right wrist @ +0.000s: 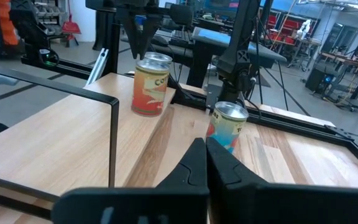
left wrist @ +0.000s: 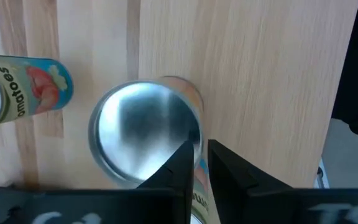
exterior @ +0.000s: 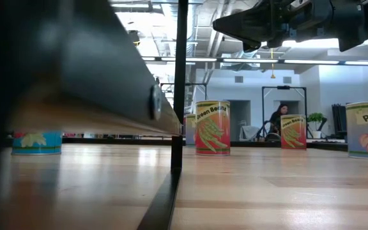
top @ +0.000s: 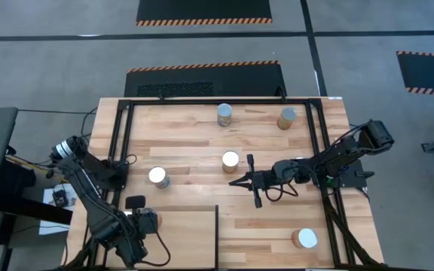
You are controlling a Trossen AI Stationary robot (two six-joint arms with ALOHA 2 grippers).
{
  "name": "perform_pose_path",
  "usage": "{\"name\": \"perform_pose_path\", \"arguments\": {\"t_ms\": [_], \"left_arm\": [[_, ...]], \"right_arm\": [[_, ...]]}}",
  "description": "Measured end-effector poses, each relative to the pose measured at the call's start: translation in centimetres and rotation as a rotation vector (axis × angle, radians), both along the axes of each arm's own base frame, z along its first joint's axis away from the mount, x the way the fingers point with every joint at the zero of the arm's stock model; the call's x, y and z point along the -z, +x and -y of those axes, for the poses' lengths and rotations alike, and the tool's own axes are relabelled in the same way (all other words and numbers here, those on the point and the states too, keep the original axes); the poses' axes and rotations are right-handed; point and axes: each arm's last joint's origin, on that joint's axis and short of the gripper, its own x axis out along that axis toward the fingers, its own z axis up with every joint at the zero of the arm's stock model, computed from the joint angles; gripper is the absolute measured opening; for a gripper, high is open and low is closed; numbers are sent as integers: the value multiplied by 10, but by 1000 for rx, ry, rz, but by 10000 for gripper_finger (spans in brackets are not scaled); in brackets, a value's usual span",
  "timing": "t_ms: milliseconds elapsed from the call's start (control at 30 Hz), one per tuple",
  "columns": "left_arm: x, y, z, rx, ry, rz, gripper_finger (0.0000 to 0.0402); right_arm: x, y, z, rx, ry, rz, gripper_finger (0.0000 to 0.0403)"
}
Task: Pick and place cans onto a shelf
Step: Put the top canned corn on the shelf, then put the bottom green beans on the shelf
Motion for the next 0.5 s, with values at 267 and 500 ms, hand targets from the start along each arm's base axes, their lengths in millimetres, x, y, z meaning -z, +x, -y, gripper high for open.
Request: {"name": "perform_pose_path", "arguments": {"t_ms": [267, 500], "left_arm": [[-24, 2, -1, 85, -21, 130, 22], [-45, 3, -19, 135, -42, 419, 1]], "right_arm": [[0, 0, 0, 0, 0, 0, 4], [0, -1, -5, -17, -2, 5, 4]]}}
